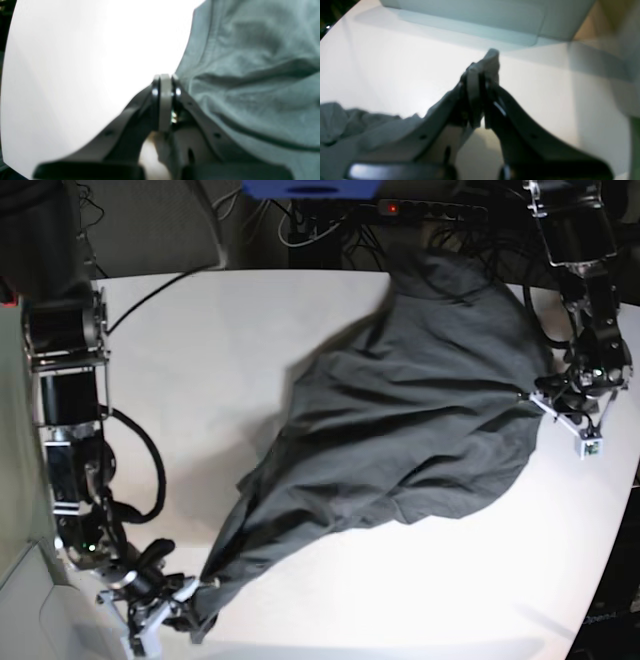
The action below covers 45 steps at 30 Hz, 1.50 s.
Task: Layout the t-shirt on the table in an organized manner, then fold the t-shirt properly
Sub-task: 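Release the right gripper and move it to grasp the shirt's middle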
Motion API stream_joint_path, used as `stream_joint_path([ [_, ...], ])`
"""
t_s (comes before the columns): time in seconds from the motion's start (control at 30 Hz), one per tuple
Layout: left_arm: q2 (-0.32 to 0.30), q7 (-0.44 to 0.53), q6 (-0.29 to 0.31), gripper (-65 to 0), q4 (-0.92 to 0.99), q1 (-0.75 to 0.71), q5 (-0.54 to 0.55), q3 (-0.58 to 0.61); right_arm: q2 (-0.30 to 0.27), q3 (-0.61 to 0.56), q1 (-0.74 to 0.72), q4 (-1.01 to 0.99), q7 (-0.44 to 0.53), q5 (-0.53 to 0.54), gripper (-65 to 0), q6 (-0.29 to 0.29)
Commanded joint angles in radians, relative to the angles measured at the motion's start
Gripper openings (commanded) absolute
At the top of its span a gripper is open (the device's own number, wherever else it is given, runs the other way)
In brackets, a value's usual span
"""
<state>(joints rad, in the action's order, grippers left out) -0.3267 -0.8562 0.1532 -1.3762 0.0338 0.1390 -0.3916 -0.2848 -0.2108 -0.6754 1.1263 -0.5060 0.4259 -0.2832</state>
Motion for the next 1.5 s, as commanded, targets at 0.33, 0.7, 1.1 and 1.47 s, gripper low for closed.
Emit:
stream_joint_path([
  [0.33, 0.084, -0.001, -0.011, -64.7, -0.285, 0.042, -0.002, -0.036, 0.094, -0.143, 0.075, 0.113, -0.010, 0.006, -65.0, 0.003],
  [0.7, 0.304, 0.025, -0.016, -64.7, 0.039, 0.289, -0.012, 0.119, 0.043, -0.152, 0.121, 0.269, -0.118, 0.008, -50.7, 0.000],
  [1.1, 0.120, 0.283, -0.017, -64.7, 0.407, 0.306, -0.005, 0.128, -0.086, -0.032, 0.286, 0.479, -0.148, 0.008, -29.0, -0.001],
  [1.47, 0.034, 0.159, -0.014, -64.7, 0.232, 0.305, -0.003, 0.006, -0.060, 0.014, 0.405, 0.476, -0.274, 0.008, -29.0, -0.001],
])
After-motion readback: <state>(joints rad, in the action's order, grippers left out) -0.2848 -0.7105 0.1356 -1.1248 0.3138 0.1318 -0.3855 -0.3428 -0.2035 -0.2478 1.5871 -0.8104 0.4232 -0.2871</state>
